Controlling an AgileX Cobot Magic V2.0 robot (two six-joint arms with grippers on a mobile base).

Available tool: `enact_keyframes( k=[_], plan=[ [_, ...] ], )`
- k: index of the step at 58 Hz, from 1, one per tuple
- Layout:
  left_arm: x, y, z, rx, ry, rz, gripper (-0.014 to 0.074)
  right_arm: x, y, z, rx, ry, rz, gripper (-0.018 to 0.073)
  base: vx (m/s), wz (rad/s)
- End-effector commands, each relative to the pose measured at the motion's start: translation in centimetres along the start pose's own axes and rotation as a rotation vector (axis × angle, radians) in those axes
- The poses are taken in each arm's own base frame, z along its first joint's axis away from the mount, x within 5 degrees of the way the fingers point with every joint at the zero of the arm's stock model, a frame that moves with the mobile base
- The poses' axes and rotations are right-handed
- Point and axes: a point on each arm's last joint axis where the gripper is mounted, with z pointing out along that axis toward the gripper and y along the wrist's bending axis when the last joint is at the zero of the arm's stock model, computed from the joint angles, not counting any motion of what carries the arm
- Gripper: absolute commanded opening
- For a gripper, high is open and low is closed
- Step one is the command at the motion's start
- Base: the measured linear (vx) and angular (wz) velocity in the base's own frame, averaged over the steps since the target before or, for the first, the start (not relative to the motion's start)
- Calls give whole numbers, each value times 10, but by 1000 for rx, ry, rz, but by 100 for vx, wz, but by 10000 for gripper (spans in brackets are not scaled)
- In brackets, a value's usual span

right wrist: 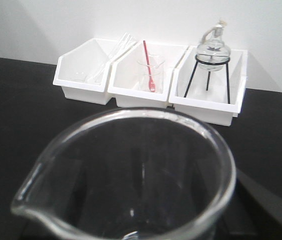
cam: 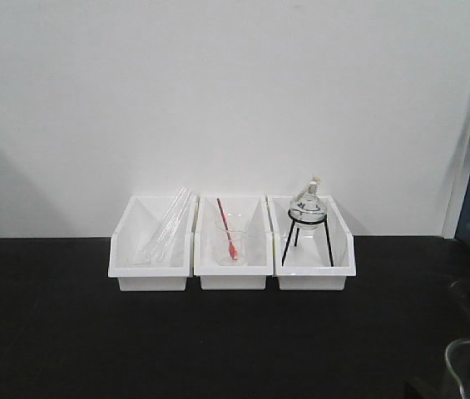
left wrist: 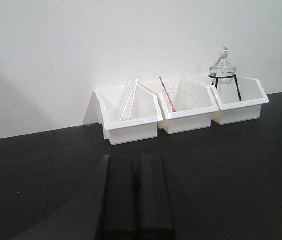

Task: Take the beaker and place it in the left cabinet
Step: 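Lift the beaker with the right gripper and pull it toward the robot, then drive the base away from the bench holding the beaker in the right gripper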

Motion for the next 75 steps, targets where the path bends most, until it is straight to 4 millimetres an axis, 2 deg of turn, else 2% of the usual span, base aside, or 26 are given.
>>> enact_keyframes(
  k=[1, 42, 75],
  plan=[
    [-3, 0, -1, -5, -87, -11, 1, -9, 0, -8, -12, -58, -11, -4, 0, 0],
    [-3, 0, -1, -5, -87, -11, 1, -9, 0, -8, -13, -58, -11, -4, -2, 6],
    [-3, 0, -1, -5, -87, -11, 1, -9, 0, -8, -14, -59, -11, -4, -11, 49]
  ],
)
